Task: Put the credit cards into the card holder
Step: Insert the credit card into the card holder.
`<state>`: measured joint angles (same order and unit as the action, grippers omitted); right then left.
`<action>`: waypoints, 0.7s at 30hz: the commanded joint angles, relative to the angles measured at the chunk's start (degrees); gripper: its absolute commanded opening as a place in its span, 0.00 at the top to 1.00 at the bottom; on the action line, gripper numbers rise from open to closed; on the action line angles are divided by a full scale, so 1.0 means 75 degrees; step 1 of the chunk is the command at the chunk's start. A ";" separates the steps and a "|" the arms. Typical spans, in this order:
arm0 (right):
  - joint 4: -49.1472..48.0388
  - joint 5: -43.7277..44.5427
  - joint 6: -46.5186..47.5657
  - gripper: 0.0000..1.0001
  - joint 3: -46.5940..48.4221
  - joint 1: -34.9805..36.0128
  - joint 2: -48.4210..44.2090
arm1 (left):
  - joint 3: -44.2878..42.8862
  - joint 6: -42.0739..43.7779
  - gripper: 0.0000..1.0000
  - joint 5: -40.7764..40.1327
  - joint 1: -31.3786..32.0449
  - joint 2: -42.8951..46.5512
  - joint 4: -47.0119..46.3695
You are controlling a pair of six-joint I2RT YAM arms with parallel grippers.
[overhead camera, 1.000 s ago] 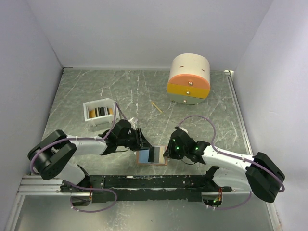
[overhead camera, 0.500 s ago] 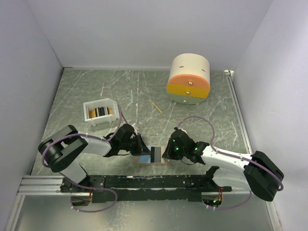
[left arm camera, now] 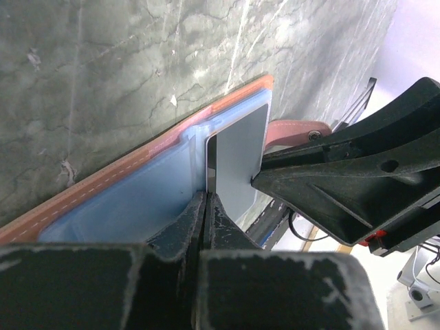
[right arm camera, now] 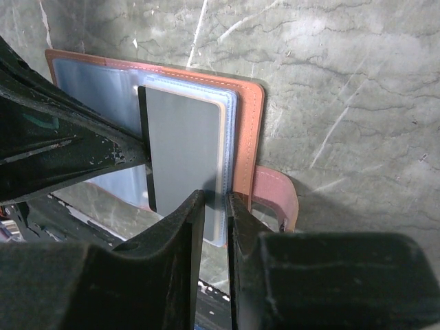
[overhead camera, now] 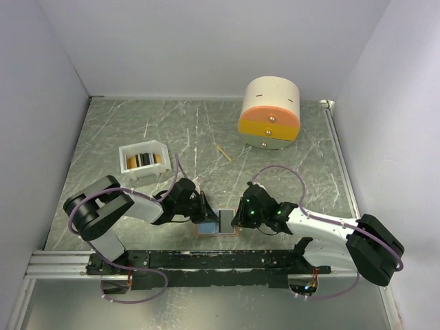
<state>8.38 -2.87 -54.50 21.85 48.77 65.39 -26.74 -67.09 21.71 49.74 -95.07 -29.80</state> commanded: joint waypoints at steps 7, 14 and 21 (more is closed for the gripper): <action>-0.0022 0.0380 0.0450 0.74 0.0098 0.0041 -0.0155 | -0.0289 0.0191 0.89 0.0091 0.0230 0.0378 -0.0334; 0.0864 0.0920 0.0706 0.58 0.0342 0.0029 -0.1034 | -0.1101 0.1354 0.61 -0.1285 0.0235 0.1452 0.2410; 0.1050 0.0872 0.0963 0.57 0.0522 0.0025 -0.1369 | -0.2896 0.2723 0.54 -0.3187 -0.0287 0.2289 0.5926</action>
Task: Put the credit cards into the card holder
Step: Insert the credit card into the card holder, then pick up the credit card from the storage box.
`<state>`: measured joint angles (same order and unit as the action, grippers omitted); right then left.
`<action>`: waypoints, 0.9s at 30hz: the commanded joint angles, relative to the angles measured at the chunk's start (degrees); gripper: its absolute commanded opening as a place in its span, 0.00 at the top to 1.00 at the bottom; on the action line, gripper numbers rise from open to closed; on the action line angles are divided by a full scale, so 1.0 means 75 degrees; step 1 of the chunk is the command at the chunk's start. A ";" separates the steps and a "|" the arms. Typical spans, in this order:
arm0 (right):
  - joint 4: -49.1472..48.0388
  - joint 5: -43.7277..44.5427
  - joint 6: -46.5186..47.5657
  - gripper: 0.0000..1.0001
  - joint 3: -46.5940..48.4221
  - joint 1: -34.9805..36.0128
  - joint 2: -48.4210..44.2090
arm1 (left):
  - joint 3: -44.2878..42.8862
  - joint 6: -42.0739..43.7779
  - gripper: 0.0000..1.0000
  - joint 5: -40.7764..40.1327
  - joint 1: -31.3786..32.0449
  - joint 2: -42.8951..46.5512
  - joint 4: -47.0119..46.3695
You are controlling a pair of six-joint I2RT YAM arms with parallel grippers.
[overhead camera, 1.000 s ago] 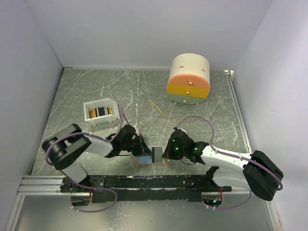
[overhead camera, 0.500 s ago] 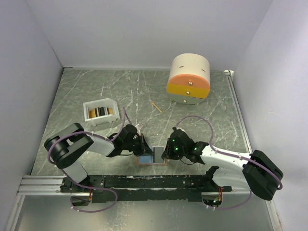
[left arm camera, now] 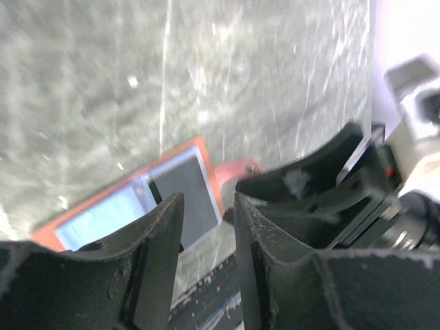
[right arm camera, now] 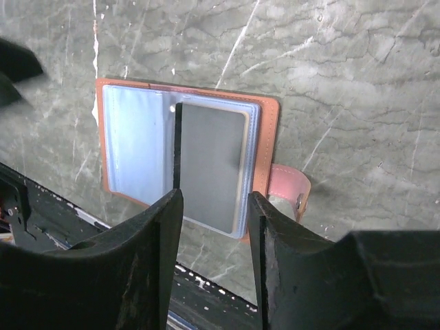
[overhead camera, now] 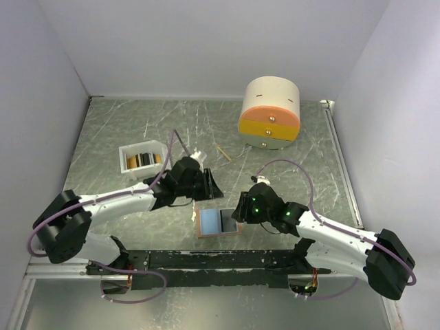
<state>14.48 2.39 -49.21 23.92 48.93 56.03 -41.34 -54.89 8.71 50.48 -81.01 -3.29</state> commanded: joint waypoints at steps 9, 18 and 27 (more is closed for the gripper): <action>-0.0004 0.0026 0.0451 0.57 0.0361 0.0005 -0.0089 | -0.2618 0.2710 0.56 -0.3584 -0.2100 0.0713 0.5160; 0.0019 0.0004 0.0570 0.57 0.0273 0.0004 -0.0216 | -0.3231 0.3916 0.52 -0.4074 -0.3758 -0.0193 0.5247; 0.0051 -0.0022 0.0561 0.57 0.0231 0.0005 -0.0364 | -0.4309 0.4792 0.41 -0.3714 -0.4698 -0.1648 0.5021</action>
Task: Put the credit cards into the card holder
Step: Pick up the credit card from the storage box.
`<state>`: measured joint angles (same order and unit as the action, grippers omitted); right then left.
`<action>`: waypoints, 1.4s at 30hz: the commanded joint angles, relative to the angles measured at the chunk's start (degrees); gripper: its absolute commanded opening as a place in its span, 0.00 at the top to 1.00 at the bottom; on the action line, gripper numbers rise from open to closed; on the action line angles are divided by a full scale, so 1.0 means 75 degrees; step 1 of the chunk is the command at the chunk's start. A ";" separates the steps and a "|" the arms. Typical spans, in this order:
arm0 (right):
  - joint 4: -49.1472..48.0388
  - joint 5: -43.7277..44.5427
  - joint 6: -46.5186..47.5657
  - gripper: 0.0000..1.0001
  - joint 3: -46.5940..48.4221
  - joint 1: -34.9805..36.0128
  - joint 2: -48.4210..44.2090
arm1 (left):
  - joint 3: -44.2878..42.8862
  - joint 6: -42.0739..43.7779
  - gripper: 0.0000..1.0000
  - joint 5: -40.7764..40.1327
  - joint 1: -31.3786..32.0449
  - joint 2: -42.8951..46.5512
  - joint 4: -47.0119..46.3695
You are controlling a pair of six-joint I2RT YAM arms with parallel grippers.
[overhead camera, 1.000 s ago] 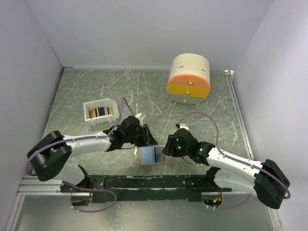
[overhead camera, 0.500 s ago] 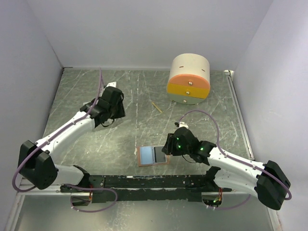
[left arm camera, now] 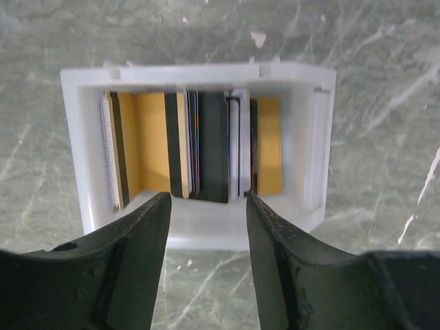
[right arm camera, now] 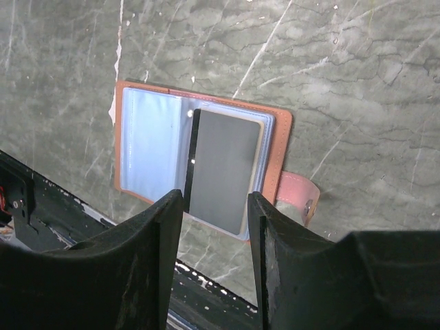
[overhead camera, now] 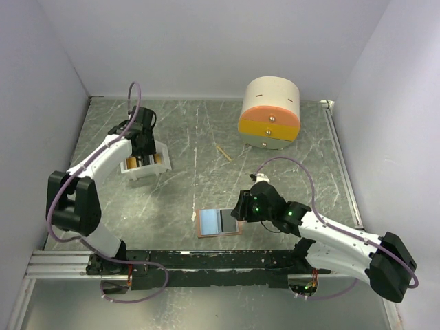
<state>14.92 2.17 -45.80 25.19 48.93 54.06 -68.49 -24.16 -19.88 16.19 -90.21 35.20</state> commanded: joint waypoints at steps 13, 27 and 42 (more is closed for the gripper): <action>-0.0085 0.0056 0.0165 0.57 0.0325 0.0014 0.0067 | -0.1355 0.0954 0.37 -0.0617 -0.0142 -0.1937 0.0233; -0.0212 -0.0024 0.0084 0.57 0.0105 0.0008 0.0019 | -0.1291 0.1156 0.37 -0.2781 -0.0163 -0.1593 0.0625; -0.0128 0.0038 0.0092 0.57 0.0045 0.0013 -0.0116 | -0.1159 0.1279 0.32 -0.3130 -0.0402 -0.2021 0.0722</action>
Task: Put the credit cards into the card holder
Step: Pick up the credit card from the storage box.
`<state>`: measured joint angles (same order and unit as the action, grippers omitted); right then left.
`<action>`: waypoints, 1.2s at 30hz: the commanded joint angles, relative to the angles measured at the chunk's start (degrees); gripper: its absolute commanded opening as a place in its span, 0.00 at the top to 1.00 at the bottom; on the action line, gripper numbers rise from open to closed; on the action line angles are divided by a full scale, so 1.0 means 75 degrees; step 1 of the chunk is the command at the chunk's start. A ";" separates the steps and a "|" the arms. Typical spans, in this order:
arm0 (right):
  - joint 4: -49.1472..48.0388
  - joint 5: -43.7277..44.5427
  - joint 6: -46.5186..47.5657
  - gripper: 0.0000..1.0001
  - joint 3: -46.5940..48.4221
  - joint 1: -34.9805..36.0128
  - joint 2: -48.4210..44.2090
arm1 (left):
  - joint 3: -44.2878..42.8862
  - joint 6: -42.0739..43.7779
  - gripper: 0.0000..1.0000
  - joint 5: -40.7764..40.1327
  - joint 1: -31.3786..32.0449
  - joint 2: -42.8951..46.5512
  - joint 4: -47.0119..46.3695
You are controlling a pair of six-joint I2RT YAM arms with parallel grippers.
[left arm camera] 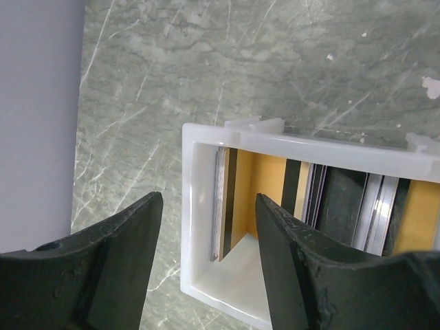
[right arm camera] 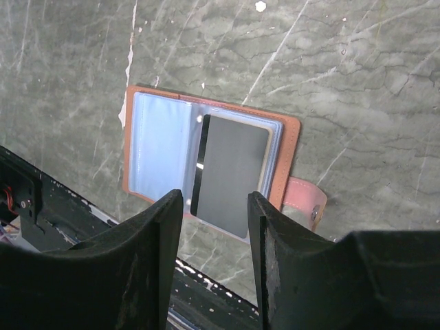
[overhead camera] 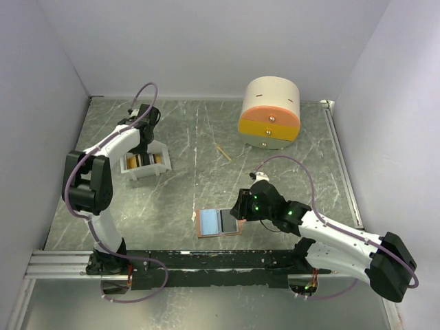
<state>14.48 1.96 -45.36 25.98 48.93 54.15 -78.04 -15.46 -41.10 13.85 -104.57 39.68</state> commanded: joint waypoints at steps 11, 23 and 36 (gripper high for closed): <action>0.0064 0.0150 0.0069 0.57 -0.0135 0.0005 -0.0445 | 0.0258 0.0053 0.30 -0.0510 -0.0184 -0.0446 0.0144; 0.0187 0.0258 0.0131 0.57 0.0003 0.0000 -0.0521 | -0.0075 0.0021 0.36 -0.0636 -0.0282 -0.0906 0.0327; 0.0160 0.0234 0.0084 0.57 -0.0067 0.0004 -0.0464 | -0.0466 0.0017 0.41 -0.0836 -0.0276 -0.0756 0.0536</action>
<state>15.38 2.83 -44.99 25.61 48.93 50.87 -79.46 -15.27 -45.34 12.08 -111.31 42.11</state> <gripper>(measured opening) 0.432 0.600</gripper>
